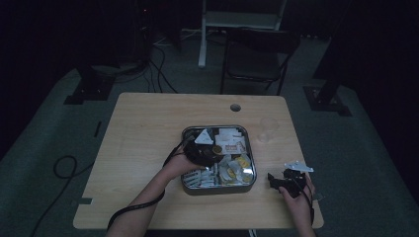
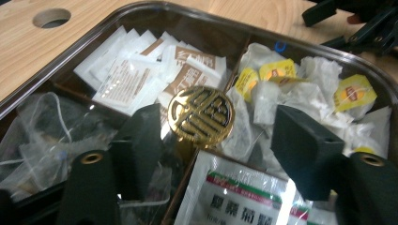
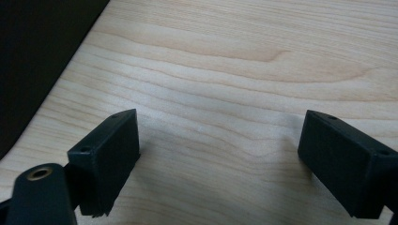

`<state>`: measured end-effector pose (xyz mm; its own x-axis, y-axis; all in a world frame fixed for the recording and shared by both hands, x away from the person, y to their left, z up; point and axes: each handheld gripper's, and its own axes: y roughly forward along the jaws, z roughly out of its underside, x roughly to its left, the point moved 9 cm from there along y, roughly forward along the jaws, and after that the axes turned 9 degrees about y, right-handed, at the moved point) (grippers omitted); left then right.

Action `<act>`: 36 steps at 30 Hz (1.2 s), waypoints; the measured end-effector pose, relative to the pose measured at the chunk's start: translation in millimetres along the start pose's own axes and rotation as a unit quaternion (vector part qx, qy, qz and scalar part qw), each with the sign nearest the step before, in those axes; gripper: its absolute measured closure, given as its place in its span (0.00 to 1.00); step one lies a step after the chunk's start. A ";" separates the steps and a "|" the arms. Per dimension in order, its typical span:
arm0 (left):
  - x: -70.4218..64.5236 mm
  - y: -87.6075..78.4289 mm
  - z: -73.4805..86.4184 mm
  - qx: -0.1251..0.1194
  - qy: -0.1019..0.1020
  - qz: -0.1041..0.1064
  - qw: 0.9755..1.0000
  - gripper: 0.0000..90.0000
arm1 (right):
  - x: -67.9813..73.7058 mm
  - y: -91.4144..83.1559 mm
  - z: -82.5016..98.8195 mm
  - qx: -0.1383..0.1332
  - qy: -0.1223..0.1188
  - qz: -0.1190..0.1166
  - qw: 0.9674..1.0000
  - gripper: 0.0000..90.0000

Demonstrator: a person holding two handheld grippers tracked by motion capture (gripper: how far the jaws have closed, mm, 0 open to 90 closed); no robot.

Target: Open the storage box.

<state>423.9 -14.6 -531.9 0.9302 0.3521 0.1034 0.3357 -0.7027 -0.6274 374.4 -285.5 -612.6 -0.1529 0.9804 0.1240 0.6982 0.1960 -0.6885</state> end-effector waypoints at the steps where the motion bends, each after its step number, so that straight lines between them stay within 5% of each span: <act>1: 0.0 0.0 0.0 0.000 0.000 0.000 1.000 0.47 | 0.0 0.0 0.0 0.000 0.000 0.000 1.000 0.14; 11: 6.3 6.9 -0.5 0.012 0.024 -0.024 0.999 0.64 | 0.0 0.0 0.0 0.000 0.000 0.000 1.000 0.14; 36: 8.8 -5.9 -11.0 0.013 0.024 -0.025 0.999 0.66 | 0.2 0.0 0.0 0.000 0.000 -0.001 1.000 0.14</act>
<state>431.7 -14.1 -518.8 0.9187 0.3557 0.1717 0.3785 -0.6683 -0.6405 374.4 -285.3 -612.5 -0.1533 0.9802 0.1254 0.6977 0.1972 -0.6887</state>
